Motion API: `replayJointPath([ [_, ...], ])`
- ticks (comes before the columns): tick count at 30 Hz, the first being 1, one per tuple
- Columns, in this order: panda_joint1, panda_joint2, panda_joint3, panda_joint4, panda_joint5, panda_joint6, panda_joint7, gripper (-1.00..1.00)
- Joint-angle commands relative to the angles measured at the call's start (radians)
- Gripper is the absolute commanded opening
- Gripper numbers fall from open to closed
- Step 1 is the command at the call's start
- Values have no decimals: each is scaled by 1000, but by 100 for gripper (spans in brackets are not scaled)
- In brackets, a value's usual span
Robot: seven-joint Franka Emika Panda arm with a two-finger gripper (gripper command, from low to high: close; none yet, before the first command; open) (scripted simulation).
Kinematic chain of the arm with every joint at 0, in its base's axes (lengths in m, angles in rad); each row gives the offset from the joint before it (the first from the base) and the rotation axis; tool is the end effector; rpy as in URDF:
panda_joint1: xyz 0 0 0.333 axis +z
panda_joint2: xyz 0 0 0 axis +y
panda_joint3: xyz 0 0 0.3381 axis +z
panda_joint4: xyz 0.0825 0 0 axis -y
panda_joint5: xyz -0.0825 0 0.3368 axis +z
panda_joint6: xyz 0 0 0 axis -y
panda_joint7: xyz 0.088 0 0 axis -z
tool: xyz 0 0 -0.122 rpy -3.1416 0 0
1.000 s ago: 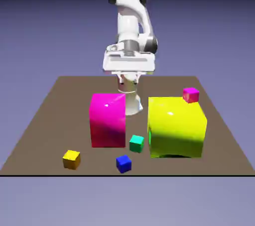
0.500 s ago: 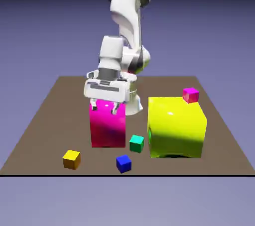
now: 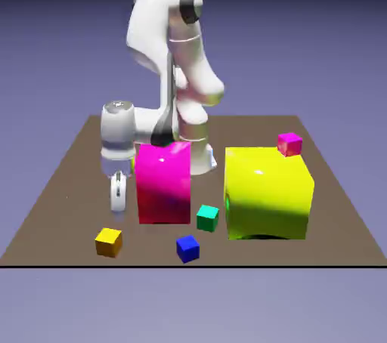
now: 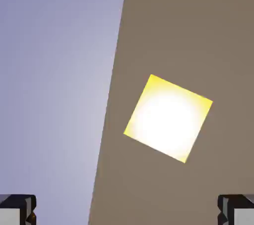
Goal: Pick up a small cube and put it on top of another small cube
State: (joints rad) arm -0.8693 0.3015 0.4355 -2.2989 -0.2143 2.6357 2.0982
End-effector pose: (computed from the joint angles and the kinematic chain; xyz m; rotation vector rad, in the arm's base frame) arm 0.4697 -0.2160 0.2808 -1.1586 2.8504 -0.0588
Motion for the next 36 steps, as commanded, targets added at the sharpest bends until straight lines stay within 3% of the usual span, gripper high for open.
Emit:
replayJointPath([
  [1,-28,28,14,16,-7,-13,44,0],
  [6,-136,134,67,79,-33,-62,209,0],
  [11,-41,296,-43,114,-131,65,276,0],
  [12,-41,297,-43,114,-131,65,276,-100],
  [18,-147,118,48,80,-21,-64,190,-100],
  [26,-71,-171,15,-59,284,-102,-43,-100],
  [36,234,-492,276,-384,682,-115,-159,-100],
])
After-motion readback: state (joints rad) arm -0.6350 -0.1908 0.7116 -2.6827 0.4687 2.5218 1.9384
